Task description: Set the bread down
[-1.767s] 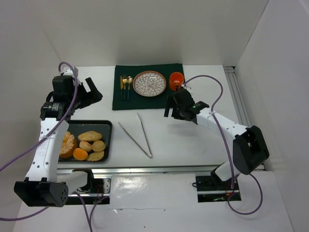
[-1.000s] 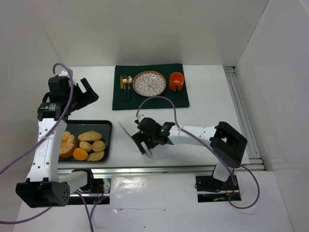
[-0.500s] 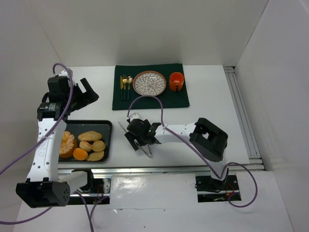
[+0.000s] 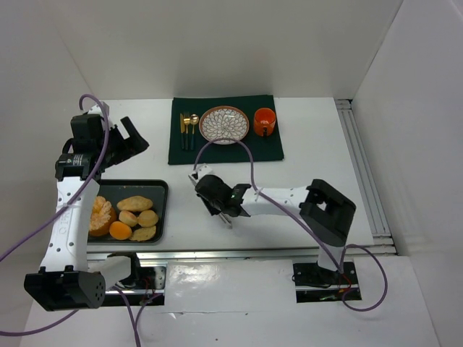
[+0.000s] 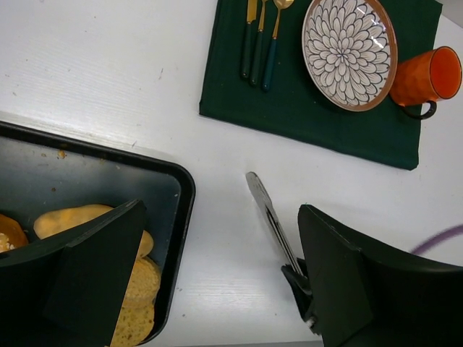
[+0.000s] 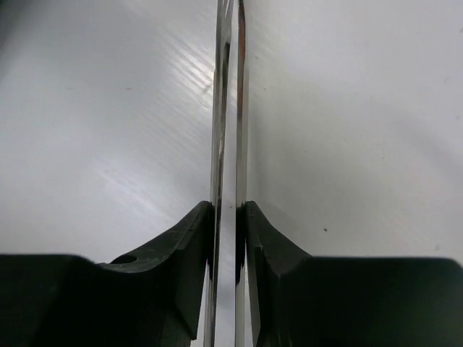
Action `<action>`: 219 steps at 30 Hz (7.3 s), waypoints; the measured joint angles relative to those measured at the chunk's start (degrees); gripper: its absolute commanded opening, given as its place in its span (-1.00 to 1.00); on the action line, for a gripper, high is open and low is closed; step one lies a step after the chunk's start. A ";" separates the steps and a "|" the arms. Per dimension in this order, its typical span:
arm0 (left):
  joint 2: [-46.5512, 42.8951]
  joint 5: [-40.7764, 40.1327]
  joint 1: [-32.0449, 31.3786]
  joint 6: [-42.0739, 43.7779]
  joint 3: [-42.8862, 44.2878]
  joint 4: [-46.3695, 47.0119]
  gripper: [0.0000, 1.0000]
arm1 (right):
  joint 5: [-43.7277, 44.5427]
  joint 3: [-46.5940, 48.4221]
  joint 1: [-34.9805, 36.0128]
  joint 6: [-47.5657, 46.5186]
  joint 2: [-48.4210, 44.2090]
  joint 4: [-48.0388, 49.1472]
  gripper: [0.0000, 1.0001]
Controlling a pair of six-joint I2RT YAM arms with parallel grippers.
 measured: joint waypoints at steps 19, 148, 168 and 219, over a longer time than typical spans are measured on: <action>-0.81 -10.91 4.24 -1.97 10.12 -9.40 1.00 | -23.85 21.64 -2.03 -2.12 -5.05 -18.05 -0.32; 6.97 -15.41 7.28 -1.73 21.31 -17.14 0.91 | -27.82 16.52 5.90 -5.33 -3.21 -14.03 0.01; 6.47 -14.53 7.28 -1.73 19.45 -16.61 0.91 | -24.30 16.50 6.01 -4.96 0.07 -14.40 0.35; 6.34 -13.66 7.17 -1.55 19.45 -15.76 0.91 | -13.53 34.73 -28.04 -3.91 11.30 -9.97 -0.61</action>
